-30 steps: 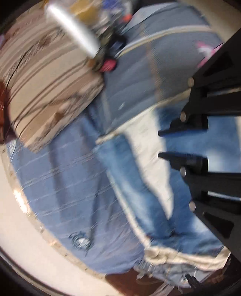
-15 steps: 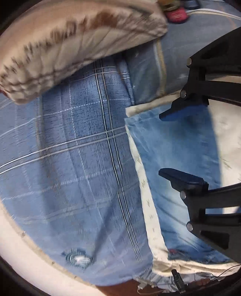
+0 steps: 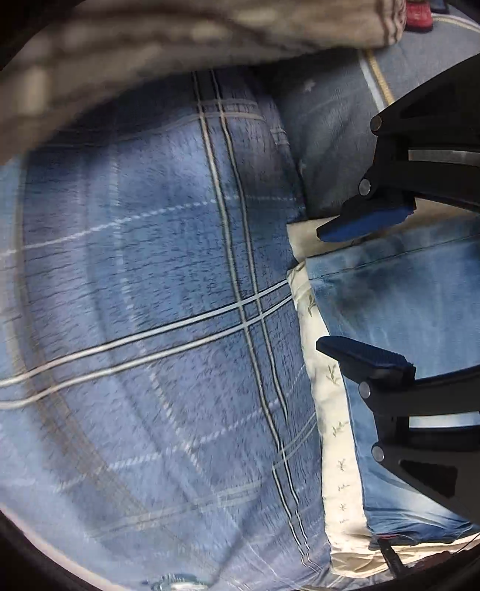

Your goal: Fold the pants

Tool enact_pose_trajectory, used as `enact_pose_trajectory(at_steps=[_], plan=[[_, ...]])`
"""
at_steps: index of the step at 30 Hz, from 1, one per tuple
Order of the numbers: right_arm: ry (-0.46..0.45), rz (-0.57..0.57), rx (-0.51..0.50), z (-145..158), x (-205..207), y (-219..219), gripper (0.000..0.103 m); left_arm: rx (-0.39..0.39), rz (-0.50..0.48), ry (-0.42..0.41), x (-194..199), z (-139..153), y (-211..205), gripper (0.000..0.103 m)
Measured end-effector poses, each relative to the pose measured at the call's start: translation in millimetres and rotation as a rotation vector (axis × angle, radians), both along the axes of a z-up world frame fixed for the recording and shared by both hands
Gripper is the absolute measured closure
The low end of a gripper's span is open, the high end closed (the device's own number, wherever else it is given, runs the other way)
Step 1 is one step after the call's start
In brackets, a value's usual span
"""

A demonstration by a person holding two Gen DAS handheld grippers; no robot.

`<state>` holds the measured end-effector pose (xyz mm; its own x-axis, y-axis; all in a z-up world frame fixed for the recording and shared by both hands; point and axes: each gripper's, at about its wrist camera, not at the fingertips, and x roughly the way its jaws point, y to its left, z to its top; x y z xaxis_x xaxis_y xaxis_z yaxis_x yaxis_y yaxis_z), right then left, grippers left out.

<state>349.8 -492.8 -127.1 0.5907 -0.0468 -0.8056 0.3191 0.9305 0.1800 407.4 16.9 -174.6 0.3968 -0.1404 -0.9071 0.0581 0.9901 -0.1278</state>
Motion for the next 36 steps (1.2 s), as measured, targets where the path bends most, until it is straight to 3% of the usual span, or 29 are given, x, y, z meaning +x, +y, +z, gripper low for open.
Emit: enact_pose_trajectory(at_steps=[2,3,4,6,12,16,21,26,30,36], plan=[[0.05,-0.001,-0.048,-13,11,4,0.05,-0.021,0.017,0.016,2,-2,1,0.068],[0.065,0.008,-0.067,-18,15,7,0.059,-0.027,0.024,0.018,2,-2,2,0.068],[0.07,0.01,-0.108,-20,16,12,0.071,-0.025,0.027,0.007,1,-1,2,0.074],[0.028,0.013,-0.165,-12,10,21,0.082,-0.024,0.023,-0.033,-1,8,7,0.083],[-0.161,0.004,-0.114,37,-50,23,0.083,-0.073,0.0,-0.195,-42,66,14,0.087],[-0.243,0.009,-0.117,65,-112,30,0.083,-0.114,-0.026,-0.295,-90,116,24,0.087],[-0.325,-0.028,-0.07,91,-204,33,0.083,-0.173,-0.039,-0.364,-166,152,47,0.087],[-0.327,-0.027,-0.003,82,-297,38,0.083,-0.189,-0.065,-0.351,-243,139,64,0.087],[-0.275,-0.038,0.025,53,-358,41,0.084,-0.117,-0.091,-0.31,-299,108,64,0.087],[-0.089,-0.019,0.156,-16,-418,43,0.08,0.018,-0.109,-0.087,-340,42,60,0.081]])
